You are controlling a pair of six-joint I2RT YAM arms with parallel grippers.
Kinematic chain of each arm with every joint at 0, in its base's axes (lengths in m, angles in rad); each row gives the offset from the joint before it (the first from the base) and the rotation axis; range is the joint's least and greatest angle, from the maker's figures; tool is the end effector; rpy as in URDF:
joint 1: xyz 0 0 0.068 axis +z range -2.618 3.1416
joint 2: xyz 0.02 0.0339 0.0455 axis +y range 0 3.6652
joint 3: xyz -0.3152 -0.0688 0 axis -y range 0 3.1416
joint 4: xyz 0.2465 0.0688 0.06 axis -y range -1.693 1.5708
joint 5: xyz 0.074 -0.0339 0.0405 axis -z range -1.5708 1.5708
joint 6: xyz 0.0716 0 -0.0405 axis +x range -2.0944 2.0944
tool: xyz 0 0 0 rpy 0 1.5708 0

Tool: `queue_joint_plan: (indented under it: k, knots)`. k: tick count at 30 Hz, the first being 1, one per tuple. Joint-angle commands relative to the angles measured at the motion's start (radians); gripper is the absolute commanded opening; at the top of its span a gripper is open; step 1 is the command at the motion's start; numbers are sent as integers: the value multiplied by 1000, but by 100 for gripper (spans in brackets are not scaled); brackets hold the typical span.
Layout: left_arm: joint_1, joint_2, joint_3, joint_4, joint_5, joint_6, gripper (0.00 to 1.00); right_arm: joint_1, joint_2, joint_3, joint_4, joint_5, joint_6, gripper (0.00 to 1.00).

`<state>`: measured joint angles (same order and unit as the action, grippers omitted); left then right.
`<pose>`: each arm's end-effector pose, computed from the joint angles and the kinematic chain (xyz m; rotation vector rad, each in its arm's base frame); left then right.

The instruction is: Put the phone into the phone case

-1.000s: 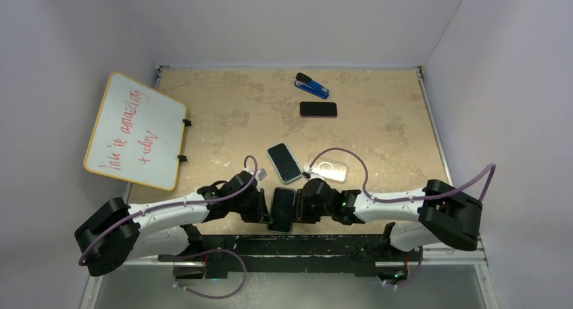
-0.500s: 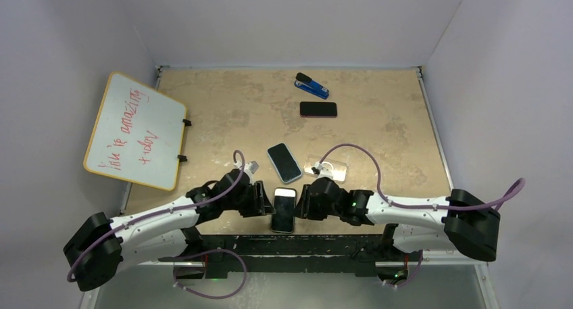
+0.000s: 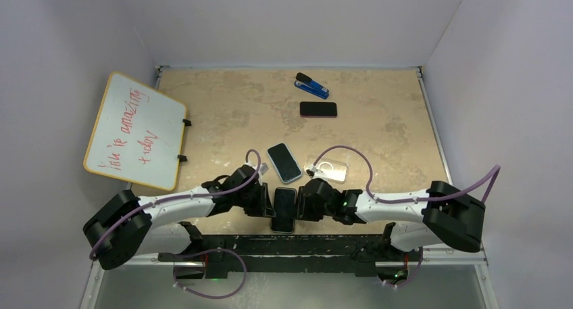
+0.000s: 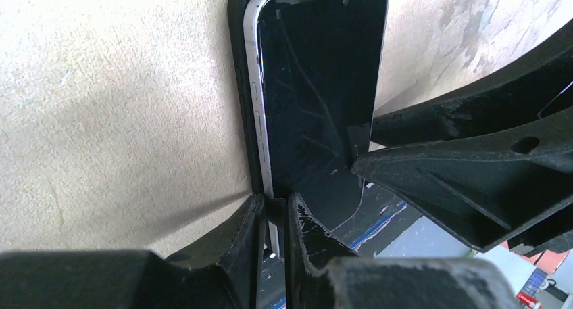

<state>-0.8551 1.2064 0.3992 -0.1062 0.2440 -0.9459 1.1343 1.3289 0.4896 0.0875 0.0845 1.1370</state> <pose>0.1242 -0.1692 0.1579 -0.0100 2.7653 -0.9489 0.1154 0.2330 0.1769 0.0504 2.5580 0.9612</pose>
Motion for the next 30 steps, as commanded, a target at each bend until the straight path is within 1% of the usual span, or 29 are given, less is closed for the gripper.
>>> queue_joint_plan:
  k: [1,4,7,11,13,16,18,20,22,24,25,26,28,30]
  knots:
    - [-2,39,46,24,-59,56,17,4,0,-31,92,42,6,41]
    - [0,62,56,26,-62,54,18,4,-16,-84,206,43,29,50]
    - [0,81,53,23,-58,52,18,4,-24,-152,361,31,60,56]
    - [0,64,41,15,-49,48,18,3,-29,-240,591,3,81,57]
    - [2,40,19,48,-18,32,18,3,-33,-275,699,-12,82,57]
    - [5,2,-38,142,44,-16,17,4,-41,-333,858,-9,95,57]
    - [5,-26,-66,166,66,-44,17,3,-48,-370,957,11,110,57]
    - [5,-54,-83,183,78,-56,18,3,-56,-389,1018,15,108,57]
    - [5,-77,-101,214,93,-66,19,4,-72,-373,998,14,78,57]
    - [5,-83,-118,246,109,-78,19,2,-89,-322,884,24,56,57]
    - [4,-82,-117,234,102,-75,19,3,-100,-306,827,49,56,58]
    - [4,-82,-108,205,86,-67,19,4,-117,-298,759,68,61,58]
    - [4,-86,-76,131,46,-40,19,4,-150,-293,685,98,67,58]
    - [6,-97,-41,54,5,-18,25,4,-191,-273,549,147,88,60]
